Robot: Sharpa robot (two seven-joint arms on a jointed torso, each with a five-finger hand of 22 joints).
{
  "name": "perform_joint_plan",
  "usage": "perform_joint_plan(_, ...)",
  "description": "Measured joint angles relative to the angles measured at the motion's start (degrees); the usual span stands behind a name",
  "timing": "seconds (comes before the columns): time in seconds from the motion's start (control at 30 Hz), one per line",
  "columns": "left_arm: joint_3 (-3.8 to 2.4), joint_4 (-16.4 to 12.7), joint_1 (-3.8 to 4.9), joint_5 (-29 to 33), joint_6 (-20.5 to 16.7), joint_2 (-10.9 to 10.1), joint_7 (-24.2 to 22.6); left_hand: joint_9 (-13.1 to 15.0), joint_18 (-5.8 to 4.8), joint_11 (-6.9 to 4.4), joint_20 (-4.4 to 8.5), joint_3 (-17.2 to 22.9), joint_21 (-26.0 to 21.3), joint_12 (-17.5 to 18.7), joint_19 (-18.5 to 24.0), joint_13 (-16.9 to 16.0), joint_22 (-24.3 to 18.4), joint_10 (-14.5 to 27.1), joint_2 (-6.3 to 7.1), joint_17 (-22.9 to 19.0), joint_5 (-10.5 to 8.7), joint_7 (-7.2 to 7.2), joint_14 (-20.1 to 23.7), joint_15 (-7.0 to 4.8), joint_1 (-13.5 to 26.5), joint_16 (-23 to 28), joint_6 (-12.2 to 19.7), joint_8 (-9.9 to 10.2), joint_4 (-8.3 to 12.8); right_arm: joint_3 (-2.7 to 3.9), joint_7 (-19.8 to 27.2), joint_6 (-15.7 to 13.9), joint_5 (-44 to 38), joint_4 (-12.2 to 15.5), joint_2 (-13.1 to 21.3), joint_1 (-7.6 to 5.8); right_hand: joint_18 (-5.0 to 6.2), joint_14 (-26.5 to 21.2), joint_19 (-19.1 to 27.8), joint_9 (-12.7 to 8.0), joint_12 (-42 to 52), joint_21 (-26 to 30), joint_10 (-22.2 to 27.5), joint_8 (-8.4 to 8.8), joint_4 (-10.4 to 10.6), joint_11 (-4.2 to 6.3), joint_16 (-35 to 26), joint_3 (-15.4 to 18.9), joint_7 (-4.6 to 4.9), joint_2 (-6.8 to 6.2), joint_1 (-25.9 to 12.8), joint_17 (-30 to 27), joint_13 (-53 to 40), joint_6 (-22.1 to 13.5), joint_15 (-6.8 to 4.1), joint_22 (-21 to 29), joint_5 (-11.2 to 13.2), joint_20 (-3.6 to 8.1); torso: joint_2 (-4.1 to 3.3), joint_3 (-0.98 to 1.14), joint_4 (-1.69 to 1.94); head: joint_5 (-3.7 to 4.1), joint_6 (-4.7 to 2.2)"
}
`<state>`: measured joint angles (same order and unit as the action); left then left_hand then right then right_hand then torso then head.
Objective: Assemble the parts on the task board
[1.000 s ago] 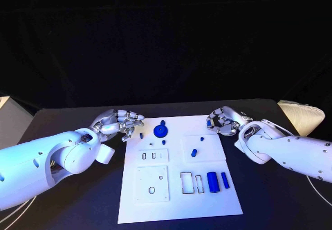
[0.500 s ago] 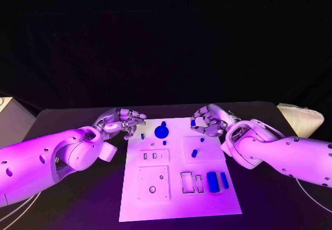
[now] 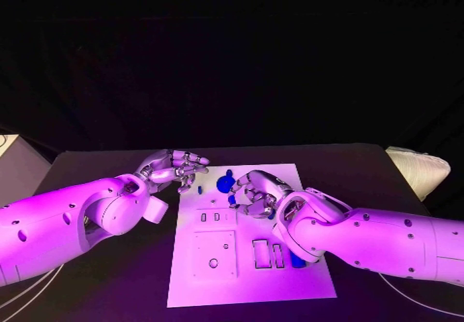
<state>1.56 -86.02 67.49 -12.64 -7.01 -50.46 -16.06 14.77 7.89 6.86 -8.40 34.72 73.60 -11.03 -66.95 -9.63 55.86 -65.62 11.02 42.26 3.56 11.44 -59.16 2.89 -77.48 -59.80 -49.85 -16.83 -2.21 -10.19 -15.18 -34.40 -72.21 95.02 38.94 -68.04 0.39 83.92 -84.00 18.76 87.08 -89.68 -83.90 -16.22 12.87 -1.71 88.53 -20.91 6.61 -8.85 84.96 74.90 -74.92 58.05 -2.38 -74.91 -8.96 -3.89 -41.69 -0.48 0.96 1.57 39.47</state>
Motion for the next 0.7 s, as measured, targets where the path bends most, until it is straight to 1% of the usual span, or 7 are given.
perform_joint_plan(0.07,0.01,0.01,0.0,0.0,0.0,0.06,0.01,0.0,0.0,0.0,0.0,0.0,0.0,0.0,0.0,0.0,0.06,0.0,0.0,0.0,0.0,0.0,0.0,0.0,0.0,0.0,0.0,0.0,0.0,-0.02,-0.68,0.14,-0.71,-0.54,-0.87,0.36,0.0,0.0,0.0,0.0,0.0,0.0,0.0,0.0,0.01,0.0,0.0,-0.14,0.0,-0.3,-0.3,0.0,0.0,0.0,0.0,0.0,-0.03,0.0,0.0,-0.02,0.03,-0.05,0.04)
perform_joint_plan(0.17,0.04,0.01,0.0,0.0,0.01,0.11,0.03,0.0,0.0,0.0,0.0,0.0,0.0,0.0,0.0,0.0,0.11,0.0,0.0,0.0,0.0,0.0,0.0,0.0,0.0,0.0,0.0,0.0,0.0,-0.05,-1.86,0.31,-2.11,-1.32,-2.05,0.99,0.0,0.0,0.0,0.0,0.0,0.0,0.0,0.0,0.01,0.0,0.0,-0.15,0.0,-0.37,-0.37,0.0,0.0,0.0,0.0,0.0,-0.04,0.0,0.0,-0.03,0.09,-0.16,0.11)
perform_joint_plan(0.33,0.04,-0.03,0.0,0.0,0.01,0.12,0.06,0.0,0.0,0.0,0.0,0.0,0.0,0.0,0.0,0.0,0.11,0.0,-0.01,0.0,0.0,0.0,0.0,0.0,0.01,0.0,0.0,0.0,0.0,-0.17,-3.6,0.49,-4.57,-2.2,-3.51,1.98,0.0,0.0,0.0,0.0,0.0,0.0,0.0,0.0,0.01,0.0,0.0,-0.15,-0.01,-0.36,-0.38,0.05,0.0,-0.01,0.0,0.0,-0.04,0.0,-0.08,-0.04,0.05,-0.52,0.36)
perform_joint_plan(0.53,0.04,-0.06,0.0,0.0,0.01,0.13,0.09,0.05,0.0,0.0,0.0,0.0,0.0,0.0,0.0,0.01,0.1,0.0,-0.23,0.0,0.0,0.0,0.0,0.0,0.23,0.0,0.0,0.0,0.0,-0.2,-4.69,0.53,-6.59,-3.07,-4.76,2.84,0.0,0.0,0.0,0.0,0.0,0.0,0.0,0.0,0.01,0.0,0.0,-0.15,-0.02,-0.21,-0.53,0.04,0.01,-0.02,0.0,-0.03,-0.04,0.0,-0.14,0.07,-0.01,-0.89,0.65)
perform_joint_plan(0.7,0.05,-0.08,0.0,0.0,0.01,0.13,0.12,0.04,0.0,0.0,0.0,0.0,0.0,0.0,0.0,0.01,0.1,0.0,-0.23,0.0,0.0,0.0,0.0,0.0,0.23,0.0,0.0,0.0,0.0,-0.22,-5.21,0.56,-7.87,-3.65,-5.6,3.42,0.0,0.0,0.0,0.01,0.0,0.0,0.0,0.0,0.01,0.0,0.0,-0.14,-0.1,-0.29,-0.77,0.04,0.01,-0.1,0.0,-0.04,-0.03,-0.01,-0.16,0.1,0.02,-1.15,1.05)
